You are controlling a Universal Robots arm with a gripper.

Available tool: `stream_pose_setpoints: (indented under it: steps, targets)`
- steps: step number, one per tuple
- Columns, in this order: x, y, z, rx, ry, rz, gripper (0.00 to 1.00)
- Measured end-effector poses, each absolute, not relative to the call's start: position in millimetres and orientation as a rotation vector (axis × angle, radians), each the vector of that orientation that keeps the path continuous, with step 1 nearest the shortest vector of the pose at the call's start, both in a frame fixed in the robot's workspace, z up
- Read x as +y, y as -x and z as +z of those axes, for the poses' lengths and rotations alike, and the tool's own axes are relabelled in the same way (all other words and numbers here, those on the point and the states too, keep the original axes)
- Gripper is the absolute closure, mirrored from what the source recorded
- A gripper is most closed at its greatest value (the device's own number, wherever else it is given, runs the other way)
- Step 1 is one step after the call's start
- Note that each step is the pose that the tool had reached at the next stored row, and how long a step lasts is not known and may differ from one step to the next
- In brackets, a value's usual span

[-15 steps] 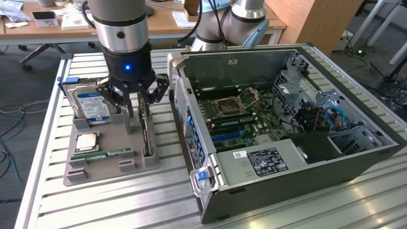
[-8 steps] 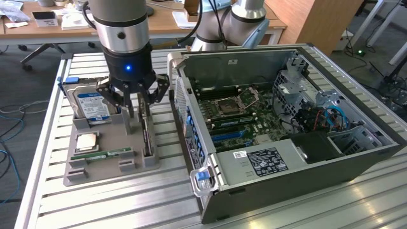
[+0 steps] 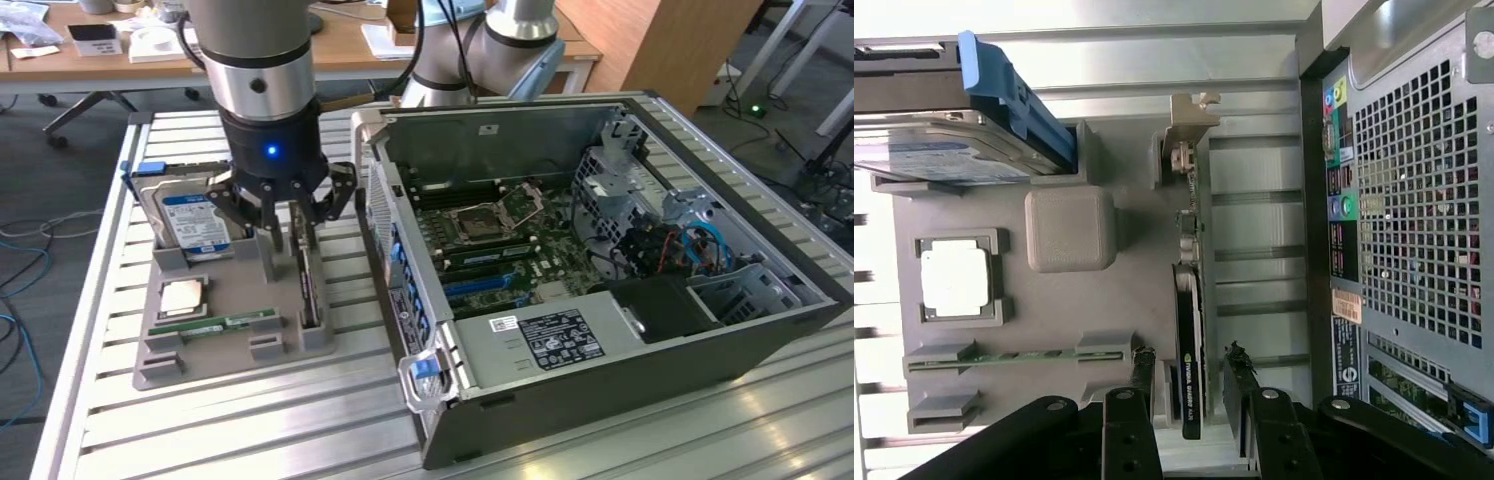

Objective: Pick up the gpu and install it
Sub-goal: 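Pick up the gpu and move the gpu toward the slot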

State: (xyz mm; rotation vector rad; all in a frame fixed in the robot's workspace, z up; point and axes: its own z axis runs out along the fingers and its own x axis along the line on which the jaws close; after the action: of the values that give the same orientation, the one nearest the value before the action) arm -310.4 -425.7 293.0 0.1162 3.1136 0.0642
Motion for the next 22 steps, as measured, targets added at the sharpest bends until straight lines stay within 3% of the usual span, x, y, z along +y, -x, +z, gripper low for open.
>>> stream_pose_setpoints:
  steps: [22]
  targets:
    - [-416.3,310.4,286.4,3.114,-0.116,0.064,0.58]
